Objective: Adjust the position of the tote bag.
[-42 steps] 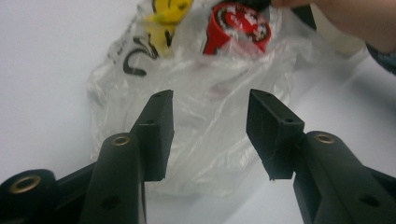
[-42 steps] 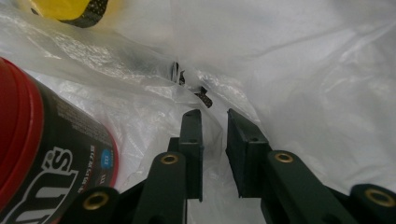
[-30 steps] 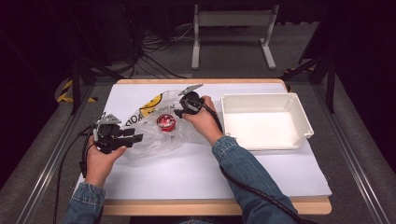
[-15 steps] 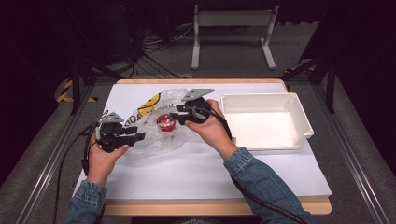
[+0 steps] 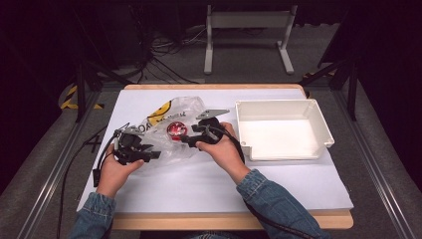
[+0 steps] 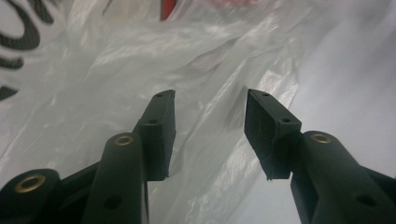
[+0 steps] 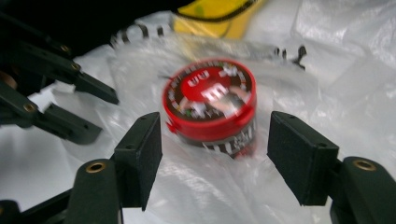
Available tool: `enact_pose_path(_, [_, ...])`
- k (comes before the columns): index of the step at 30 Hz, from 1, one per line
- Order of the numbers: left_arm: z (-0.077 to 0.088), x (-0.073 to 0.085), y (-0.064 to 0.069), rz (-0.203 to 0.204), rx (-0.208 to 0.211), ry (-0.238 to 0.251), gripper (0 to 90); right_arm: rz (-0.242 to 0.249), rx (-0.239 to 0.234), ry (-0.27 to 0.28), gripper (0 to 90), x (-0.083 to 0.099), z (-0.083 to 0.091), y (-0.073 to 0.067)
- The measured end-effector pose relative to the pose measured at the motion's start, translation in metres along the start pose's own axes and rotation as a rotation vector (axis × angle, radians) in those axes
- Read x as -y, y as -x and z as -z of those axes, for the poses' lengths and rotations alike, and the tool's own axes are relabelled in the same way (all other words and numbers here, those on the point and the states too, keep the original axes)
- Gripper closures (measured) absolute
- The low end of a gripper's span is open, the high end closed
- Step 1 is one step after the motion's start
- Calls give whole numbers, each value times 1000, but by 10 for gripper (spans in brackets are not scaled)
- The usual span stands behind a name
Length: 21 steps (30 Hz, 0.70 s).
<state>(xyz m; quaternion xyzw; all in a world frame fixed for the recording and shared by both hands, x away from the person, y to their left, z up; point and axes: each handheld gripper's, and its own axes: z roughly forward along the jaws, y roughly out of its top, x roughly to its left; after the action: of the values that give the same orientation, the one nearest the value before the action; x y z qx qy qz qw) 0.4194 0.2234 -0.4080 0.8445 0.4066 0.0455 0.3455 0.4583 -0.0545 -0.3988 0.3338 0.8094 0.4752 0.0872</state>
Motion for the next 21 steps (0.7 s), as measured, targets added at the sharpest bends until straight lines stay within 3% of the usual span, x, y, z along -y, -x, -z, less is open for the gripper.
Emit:
enact_pose_path(9, [-6, 10, -17, 72, -7, -32, 549, 57, 12, -74, 329, 13, -14, 1])
enact_pose_path(15, [-6, 13, -21, 95, -15, -38, 558, 62, 27, -128, 282, 20, -27, 4])
enact_pose_path(19, [-7, 15, -23, 110, -11, -68, 557, 73, 27, -170, 254, 28, -38, 5])
enact_pose_path(21, [-4, 14, -22, 101, -20, -75, 551, 71, 31, -181, 222, 32, -43, 5])
